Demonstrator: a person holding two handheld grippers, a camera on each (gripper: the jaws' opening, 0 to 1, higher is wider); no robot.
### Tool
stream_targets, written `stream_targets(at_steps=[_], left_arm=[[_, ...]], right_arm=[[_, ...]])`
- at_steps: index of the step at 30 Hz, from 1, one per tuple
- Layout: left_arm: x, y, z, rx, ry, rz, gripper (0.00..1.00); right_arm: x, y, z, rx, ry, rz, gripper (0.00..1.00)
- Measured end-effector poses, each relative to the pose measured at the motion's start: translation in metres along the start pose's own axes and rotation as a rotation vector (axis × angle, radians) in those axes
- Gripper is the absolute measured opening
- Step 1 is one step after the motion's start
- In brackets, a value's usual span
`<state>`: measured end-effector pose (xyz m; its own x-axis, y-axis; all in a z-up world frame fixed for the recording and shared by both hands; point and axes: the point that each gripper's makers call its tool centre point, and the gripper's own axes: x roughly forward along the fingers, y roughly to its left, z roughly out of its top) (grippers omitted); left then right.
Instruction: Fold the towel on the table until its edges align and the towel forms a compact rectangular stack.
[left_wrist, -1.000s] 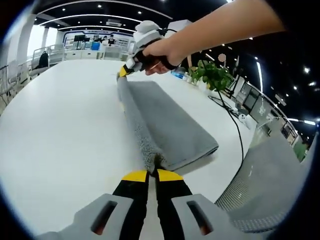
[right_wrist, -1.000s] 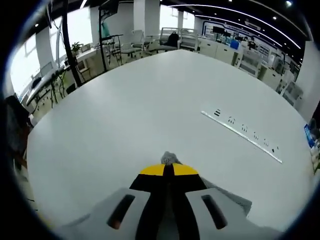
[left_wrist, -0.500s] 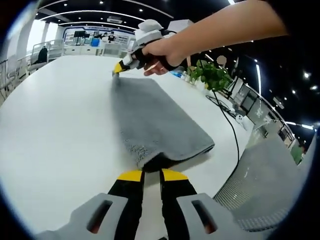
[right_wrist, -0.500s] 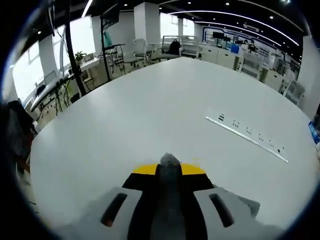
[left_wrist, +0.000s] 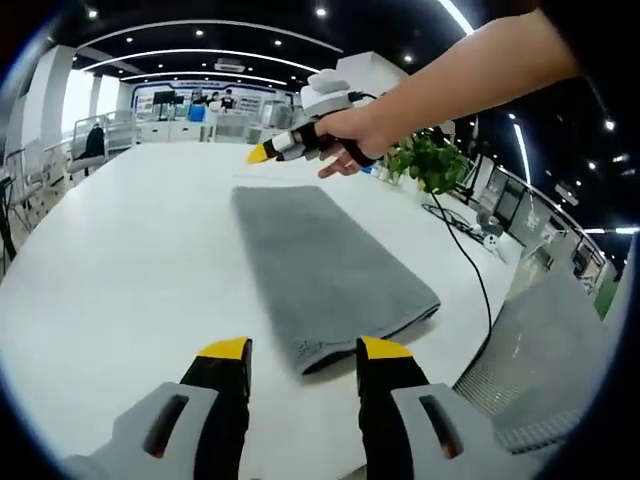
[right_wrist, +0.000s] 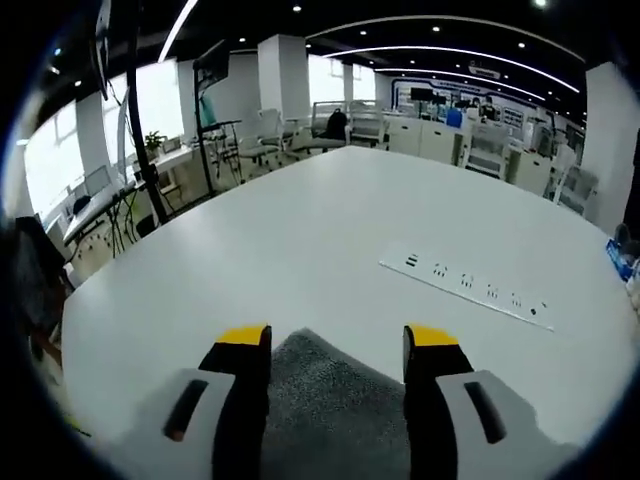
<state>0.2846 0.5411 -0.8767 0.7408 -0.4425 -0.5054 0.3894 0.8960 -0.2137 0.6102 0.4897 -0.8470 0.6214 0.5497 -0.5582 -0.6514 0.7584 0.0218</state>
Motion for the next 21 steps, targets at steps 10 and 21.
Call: stream_targets(at_steps=[10, 21], left_arm=[[0.003, 0.004, 0.019, 0.050, -0.028, 0.005, 0.50], [0.011, 0.009, 0.047, 0.109, -0.038, 0.000, 0.51]], right_arm=[[-0.032, -0.010, -0.004, 0.038, -0.029, 0.001, 0.65], [-0.069, -0.026, -0.011, 0.002, -0.043, -0.020, 0.67]])
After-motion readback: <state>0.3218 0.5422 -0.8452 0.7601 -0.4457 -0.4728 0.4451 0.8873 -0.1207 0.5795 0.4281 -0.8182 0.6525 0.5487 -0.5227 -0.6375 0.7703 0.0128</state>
